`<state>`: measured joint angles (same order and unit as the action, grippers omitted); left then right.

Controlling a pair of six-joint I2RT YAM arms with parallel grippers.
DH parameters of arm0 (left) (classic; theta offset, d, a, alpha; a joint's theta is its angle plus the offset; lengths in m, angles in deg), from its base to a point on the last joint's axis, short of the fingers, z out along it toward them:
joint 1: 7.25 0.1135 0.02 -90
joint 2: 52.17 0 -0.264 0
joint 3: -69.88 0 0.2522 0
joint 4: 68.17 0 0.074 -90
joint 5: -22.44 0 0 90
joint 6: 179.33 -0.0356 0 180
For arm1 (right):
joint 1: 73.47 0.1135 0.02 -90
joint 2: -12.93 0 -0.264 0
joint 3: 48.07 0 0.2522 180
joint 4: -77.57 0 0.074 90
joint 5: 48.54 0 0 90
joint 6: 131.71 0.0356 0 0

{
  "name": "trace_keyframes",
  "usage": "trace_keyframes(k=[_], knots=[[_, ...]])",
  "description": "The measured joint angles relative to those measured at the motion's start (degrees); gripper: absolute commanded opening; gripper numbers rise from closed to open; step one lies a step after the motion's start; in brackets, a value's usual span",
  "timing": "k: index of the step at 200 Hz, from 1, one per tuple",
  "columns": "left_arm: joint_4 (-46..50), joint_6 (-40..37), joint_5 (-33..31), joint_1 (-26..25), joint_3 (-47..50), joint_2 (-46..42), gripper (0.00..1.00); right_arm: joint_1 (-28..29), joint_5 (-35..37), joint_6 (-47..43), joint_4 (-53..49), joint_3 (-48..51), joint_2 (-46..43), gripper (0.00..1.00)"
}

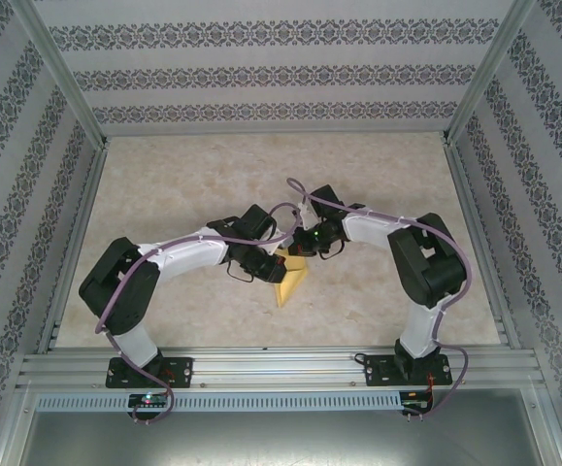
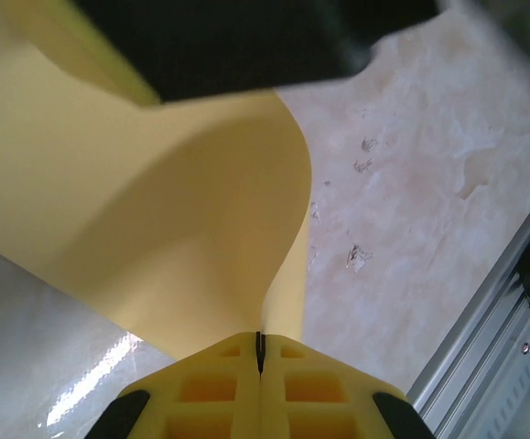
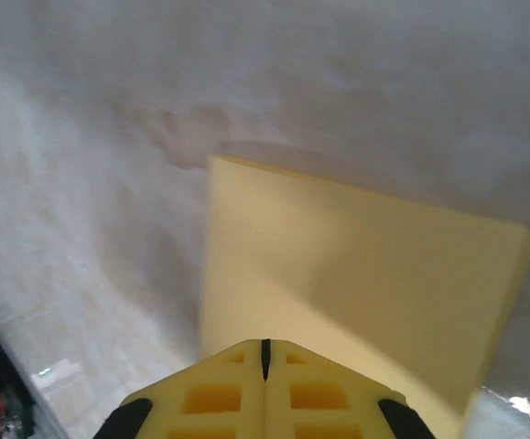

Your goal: Fold a paper plane with a square sheet of paper (pick it up from the middle)

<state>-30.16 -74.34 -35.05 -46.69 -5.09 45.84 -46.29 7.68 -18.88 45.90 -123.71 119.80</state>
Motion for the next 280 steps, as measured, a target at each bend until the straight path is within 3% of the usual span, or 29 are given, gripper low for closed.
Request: trace_keyframes(k=[101, 280], knots=[[2.4, -1.3, -1.4, 0.0, -3.5, 6.4, 0.0, 0.1, 2.5, -0.5, -3.4, -0.4, 1.9, 0.0], [1.9, -0.8, -3.7, 0.0, -2.9, 7.0, 0.0, 0.3, 3.0, 1.3, -3.7, -0.6, 1.9, 0.0]])
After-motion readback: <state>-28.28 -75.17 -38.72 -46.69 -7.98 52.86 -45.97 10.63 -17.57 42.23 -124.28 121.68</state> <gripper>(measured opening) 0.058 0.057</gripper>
